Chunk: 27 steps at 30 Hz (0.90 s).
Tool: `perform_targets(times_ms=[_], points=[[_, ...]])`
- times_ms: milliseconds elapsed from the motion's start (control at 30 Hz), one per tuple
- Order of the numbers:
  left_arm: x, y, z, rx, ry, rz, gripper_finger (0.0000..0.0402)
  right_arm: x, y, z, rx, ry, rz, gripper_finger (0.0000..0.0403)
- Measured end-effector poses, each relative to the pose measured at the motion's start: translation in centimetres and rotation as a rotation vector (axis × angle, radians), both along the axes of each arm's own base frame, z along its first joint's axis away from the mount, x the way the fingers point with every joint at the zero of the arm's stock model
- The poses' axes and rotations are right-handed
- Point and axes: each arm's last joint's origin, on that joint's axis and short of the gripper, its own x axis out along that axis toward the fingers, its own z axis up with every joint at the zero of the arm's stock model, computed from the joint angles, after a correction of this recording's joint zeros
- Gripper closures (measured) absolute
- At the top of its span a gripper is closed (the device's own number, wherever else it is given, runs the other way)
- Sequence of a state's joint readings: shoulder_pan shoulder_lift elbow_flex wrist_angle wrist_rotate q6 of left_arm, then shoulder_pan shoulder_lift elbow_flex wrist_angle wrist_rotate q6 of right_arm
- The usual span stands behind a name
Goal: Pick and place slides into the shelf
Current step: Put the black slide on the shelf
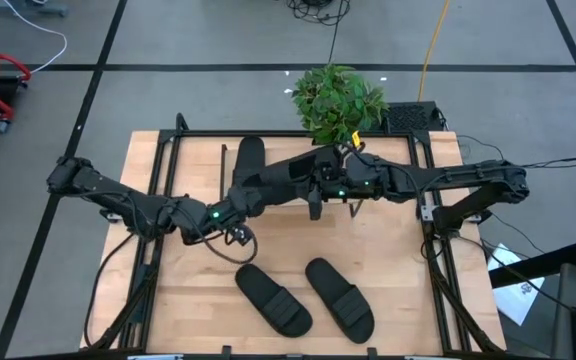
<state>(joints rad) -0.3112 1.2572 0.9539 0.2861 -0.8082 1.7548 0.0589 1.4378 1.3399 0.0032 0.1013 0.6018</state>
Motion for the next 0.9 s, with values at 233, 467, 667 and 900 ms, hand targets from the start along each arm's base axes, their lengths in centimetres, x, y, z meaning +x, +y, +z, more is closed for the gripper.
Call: perform_targets(times_ms=[233,467,667,900], points=[[0.3,1.3,0.1,-0.011,-0.011,0.044,0.0179,0.2,0.2,-0.1,0.014,-0.003,0.047,0.0399],[0.4,1.7,-0.3,-0.015,0.022,0.051,0.0257,0.2,0.2,-0.1,0.002,0.0,0.053,0.0399],[0.3,1.6,-0.3,-0.054,0.011,0.05,0.0386,0.2,0.3,-0.1,-0.025,0.001,0.074,0.0399],[0.2,0.4,-0.4,-0.162,-0.053,0.014,0.0398,-0.5,0.4,0.1,-0.258,0.027,0.135,0.0386]])
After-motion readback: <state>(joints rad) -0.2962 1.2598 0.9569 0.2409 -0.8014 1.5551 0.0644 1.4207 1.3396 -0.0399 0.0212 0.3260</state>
